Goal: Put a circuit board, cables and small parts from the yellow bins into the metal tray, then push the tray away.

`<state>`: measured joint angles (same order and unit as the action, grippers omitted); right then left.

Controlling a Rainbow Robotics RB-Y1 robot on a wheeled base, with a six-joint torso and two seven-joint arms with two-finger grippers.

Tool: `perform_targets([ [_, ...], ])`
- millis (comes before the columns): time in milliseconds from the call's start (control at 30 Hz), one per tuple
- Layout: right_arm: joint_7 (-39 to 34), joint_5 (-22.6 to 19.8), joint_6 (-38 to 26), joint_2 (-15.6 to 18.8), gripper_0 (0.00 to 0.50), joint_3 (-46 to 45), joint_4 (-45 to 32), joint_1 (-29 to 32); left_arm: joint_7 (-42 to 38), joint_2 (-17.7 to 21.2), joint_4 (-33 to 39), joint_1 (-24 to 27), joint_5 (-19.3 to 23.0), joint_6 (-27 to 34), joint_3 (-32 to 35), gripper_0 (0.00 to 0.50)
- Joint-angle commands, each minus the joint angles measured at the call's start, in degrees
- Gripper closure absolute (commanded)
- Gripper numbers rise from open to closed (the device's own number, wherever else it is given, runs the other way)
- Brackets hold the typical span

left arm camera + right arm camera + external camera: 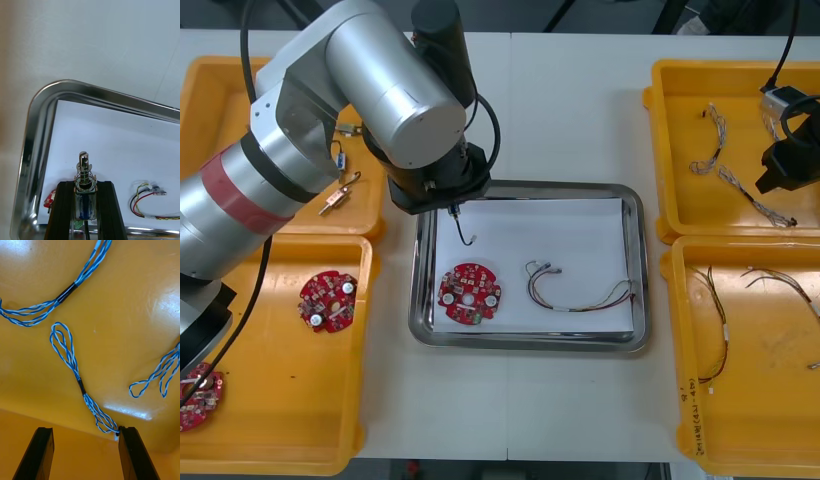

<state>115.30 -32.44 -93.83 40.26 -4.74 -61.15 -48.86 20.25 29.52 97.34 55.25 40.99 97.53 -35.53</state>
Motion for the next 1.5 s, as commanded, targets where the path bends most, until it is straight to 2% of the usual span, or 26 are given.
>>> perform_targets([
  [33,3.27,-0.08,1.99,-1.06,0.0,-1.24,0.42,-2.46,-3.47,-1.48,1.8,-0.06,-1.18,-2.44,-3.58,0.497],
  [267,6.43,-0.61,6.91,-2.03,0.0,-1.59,4.02,-2.38,-5.31,-2.01,-0.66,-0.06,-2.15,-5.86,-7.8,0.498],
  [600,7.31,-0.44,9.02,-3.17,0.0,-1.5,5.25,-0.62,-4.61,-3.94,-7.51,-0.06,-4.08,-11.58,-9.38,0.499],
  [1333,7.13,0.79,10.07,-3.17,0.0,-1.41,5.34,2.11,-4.26,-3.68,-10.15,-0.15,-4.78,-12.98,-11.4,0.491],
  [1367,7.05,0.79,10.16,-3.17,0.0,-1.41,5.25,2.28,-4.17,-3.68,-10.15,-0.15,-4.78,-12.98,-11.4,0.449],
  [1400,6.96,0.79,10.25,-3.17,0.0,-1.41,5.34,2.37,-4.17,-3.68,-10.15,-0.15,-4.87,-12.98,-11.4,0.359],
  [1433,6.96,0.79,10.34,-3.17,0.0,-1.41,5.34,2.54,-4.08,-3.68,-10.15,-0.15,-4.96,-12.98,-11.4,0.32],
  [1500,7.05,0.79,10.69,-3.17,0.0,-1.41,5.34,2.81,-4.08,-3.68,-10.15,-0.15,-5.31,-12.98,-11.49,0.077],
])
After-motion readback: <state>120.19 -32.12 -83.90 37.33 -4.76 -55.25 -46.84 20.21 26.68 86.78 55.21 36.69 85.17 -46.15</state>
